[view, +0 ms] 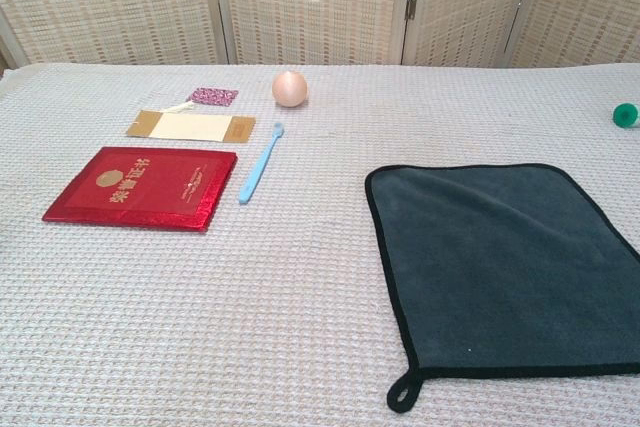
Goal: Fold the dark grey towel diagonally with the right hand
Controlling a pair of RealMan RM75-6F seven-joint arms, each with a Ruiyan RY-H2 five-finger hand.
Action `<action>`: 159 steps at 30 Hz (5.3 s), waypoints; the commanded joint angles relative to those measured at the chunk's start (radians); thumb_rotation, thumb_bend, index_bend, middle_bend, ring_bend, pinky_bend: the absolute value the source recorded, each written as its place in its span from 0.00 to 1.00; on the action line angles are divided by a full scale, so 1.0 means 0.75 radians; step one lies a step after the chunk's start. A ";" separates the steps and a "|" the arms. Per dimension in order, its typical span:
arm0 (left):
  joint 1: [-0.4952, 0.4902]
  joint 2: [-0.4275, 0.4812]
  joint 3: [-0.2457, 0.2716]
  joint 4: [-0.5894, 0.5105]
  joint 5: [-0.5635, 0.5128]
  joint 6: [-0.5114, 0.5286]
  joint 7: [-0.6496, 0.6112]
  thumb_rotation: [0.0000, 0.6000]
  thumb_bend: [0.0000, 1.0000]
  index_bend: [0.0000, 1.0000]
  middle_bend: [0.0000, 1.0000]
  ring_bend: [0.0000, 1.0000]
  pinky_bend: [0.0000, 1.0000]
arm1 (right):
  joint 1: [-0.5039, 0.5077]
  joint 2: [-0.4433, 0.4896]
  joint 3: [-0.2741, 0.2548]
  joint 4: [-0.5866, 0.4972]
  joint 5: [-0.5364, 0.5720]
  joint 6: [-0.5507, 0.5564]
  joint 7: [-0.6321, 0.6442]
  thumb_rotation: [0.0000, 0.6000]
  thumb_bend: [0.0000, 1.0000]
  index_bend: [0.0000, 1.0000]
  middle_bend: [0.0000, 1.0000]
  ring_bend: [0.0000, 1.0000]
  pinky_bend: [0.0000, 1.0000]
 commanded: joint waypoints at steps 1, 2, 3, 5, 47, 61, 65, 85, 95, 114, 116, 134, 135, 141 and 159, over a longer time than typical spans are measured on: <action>0.001 0.003 -0.004 -0.001 -0.012 -0.002 -0.001 1.00 0.54 0.15 0.05 0.00 0.00 | 0.005 -0.002 0.008 0.002 0.007 -0.017 -0.003 1.00 0.38 0.00 0.00 0.00 0.00; 0.001 0.005 -0.005 -0.006 -0.020 -0.007 0.001 1.00 0.54 0.15 0.05 0.00 0.00 | 0.007 -0.005 0.011 0.004 0.007 -0.023 -0.008 1.00 0.38 0.00 0.00 0.00 0.00; 0.001 0.008 -0.005 -0.011 -0.022 -0.008 -0.001 1.00 0.54 0.15 0.05 0.00 0.00 | 0.009 -0.009 0.012 0.005 0.007 -0.029 -0.012 1.00 0.38 0.00 0.00 0.00 0.00; 0.003 0.013 -0.007 -0.016 -0.019 0.000 -0.009 1.00 0.54 0.15 0.05 0.00 0.00 | 0.018 -0.022 0.016 0.009 0.000 -0.044 -0.013 1.00 0.38 0.00 0.00 0.00 0.00; 0.016 0.084 -0.088 0.025 -0.109 0.055 -0.255 1.00 0.54 0.13 0.05 0.00 0.00 | 1.353 -0.989 0.408 1.066 0.756 -1.347 -0.343 1.00 0.38 0.44 0.00 0.00 0.00; 0.019 0.081 -0.092 0.047 -0.100 0.068 -0.267 1.00 0.54 0.10 0.05 0.00 0.00 | 1.386 -1.049 0.372 1.206 0.696 -1.381 -0.224 1.00 0.45 0.59 0.05 0.00 0.00; 0.019 0.080 -0.091 0.049 -0.101 0.066 -0.269 1.00 0.54 0.10 0.05 0.00 0.00 | 1.384 -1.044 0.363 1.208 0.687 -1.377 -0.214 1.00 0.48 0.65 0.09 0.01 0.00; 0.023 0.069 -0.075 0.037 -0.061 0.081 -0.253 1.00 0.52 0.09 0.05 0.00 0.00 | 0.988 -0.512 0.120 0.445 0.330 -0.857 -0.045 1.00 0.49 0.68 0.11 0.02 0.00; 0.018 0.039 -0.061 0.027 -0.039 0.071 -0.186 1.00 0.52 0.09 0.05 0.00 0.00 | 0.736 -0.311 -0.113 0.398 0.122 -0.642 0.104 1.00 0.49 0.69 0.12 0.02 0.00; 0.010 0.024 -0.049 0.026 -0.027 0.055 -0.156 1.00 0.52 0.09 0.05 0.00 0.00 | 0.515 -0.308 -0.239 0.532 -0.101 -0.466 0.205 1.00 0.49 0.69 0.12 0.02 0.00; 0.009 0.023 -0.048 0.026 -0.027 0.053 -0.154 1.00 0.52 0.09 0.05 0.00 0.00 | 0.505 -0.306 -0.239 0.534 -0.106 -0.464 0.207 1.00 0.49 0.69 0.12 0.02 0.00; 0.004 0.015 -0.049 0.036 -0.032 0.046 -0.155 1.00 0.52 0.08 0.05 0.00 0.00 | 0.442 -0.303 -0.237 0.573 -0.107 -0.526 0.202 1.00 0.49 0.53 0.03 0.00 0.00; 0.004 0.015 -0.049 0.036 -0.032 0.047 -0.156 1.00 0.52 0.08 0.05 0.00 0.00 | 0.441 -0.295 -0.234 0.559 -0.099 -0.538 0.197 1.00 0.49 0.48 0.02 0.00 0.00; 0.004 0.015 -0.050 0.042 -0.027 0.054 -0.164 1.00 0.52 0.08 0.05 0.00 0.00 | 0.426 -0.261 -0.223 0.509 -0.092 -0.536 0.170 1.00 0.49 0.17 0.00 0.00 0.00; 0.004 0.009 -0.027 0.010 -0.025 0.025 -0.091 1.00 0.52 0.08 0.05 0.00 0.00 | 0.116 -0.080 -0.055 0.266 -0.019 0.121 0.266 1.00 0.49 0.00 0.00 0.00 0.00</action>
